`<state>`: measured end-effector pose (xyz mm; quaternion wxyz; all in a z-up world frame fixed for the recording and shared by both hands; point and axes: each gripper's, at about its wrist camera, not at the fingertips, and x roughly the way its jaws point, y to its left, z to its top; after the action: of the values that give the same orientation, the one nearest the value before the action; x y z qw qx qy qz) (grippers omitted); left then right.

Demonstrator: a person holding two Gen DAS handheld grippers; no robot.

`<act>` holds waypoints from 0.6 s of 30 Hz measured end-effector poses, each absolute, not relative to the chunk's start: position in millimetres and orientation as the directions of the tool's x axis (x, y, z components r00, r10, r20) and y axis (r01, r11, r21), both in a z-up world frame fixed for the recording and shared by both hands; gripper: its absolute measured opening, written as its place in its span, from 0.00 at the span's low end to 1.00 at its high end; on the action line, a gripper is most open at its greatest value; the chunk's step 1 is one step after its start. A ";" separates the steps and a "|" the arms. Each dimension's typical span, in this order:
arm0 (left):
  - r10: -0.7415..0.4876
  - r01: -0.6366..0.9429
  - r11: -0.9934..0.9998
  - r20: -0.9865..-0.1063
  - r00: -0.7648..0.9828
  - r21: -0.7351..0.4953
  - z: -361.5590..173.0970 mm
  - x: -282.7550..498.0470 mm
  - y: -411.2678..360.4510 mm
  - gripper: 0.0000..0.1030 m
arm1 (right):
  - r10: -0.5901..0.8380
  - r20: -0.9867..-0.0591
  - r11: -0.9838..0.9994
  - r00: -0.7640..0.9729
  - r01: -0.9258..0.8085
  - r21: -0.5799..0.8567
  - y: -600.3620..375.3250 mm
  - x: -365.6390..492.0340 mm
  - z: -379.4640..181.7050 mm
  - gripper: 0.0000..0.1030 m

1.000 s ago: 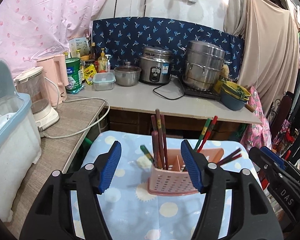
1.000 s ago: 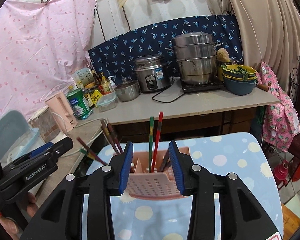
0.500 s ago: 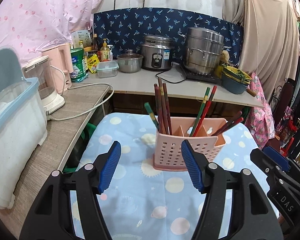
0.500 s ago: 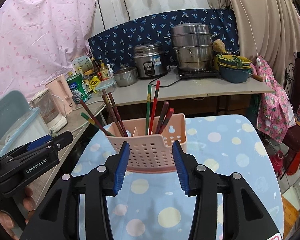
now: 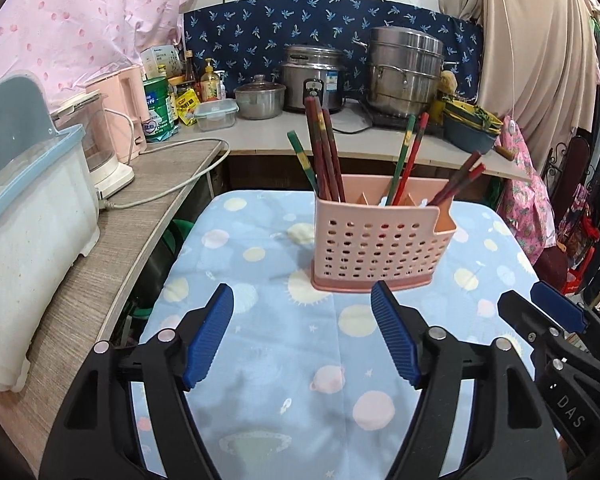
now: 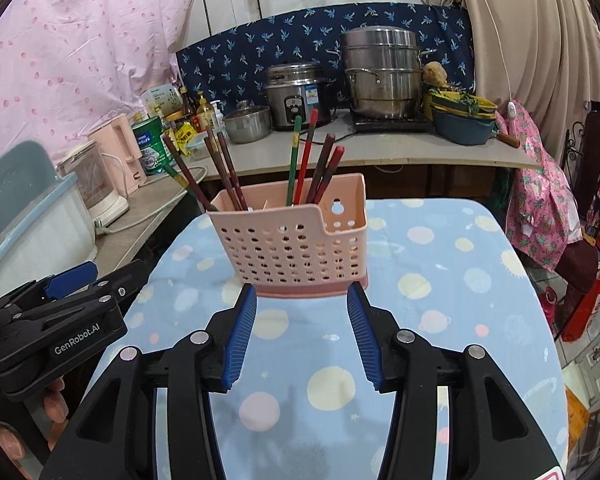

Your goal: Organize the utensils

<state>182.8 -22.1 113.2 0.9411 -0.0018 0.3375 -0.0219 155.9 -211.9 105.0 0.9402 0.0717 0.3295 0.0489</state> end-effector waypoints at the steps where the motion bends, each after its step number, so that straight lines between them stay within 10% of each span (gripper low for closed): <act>1: -0.043 0.040 0.999 -0.640 0.767 -0.019 111.0 181.9 -22.0 0.66 | 0.139 -0.617 0.985 0.775 -0.044 0.167 -211.2 155.3 102.7 0.45; 18: -0.019 0.021 1.000 -0.675 0.738 -0.004 84.7 170.9 -21.3 0.77 | 0.123 -0.652 0.990 0.748 -0.048 0.132 -197.7 143.6 77.4 0.60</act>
<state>170.9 -21.3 84.7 0.9321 0.0018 0.3619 -0.0107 143.6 -197.7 77.4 0.9334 0.0534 0.3518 0.0456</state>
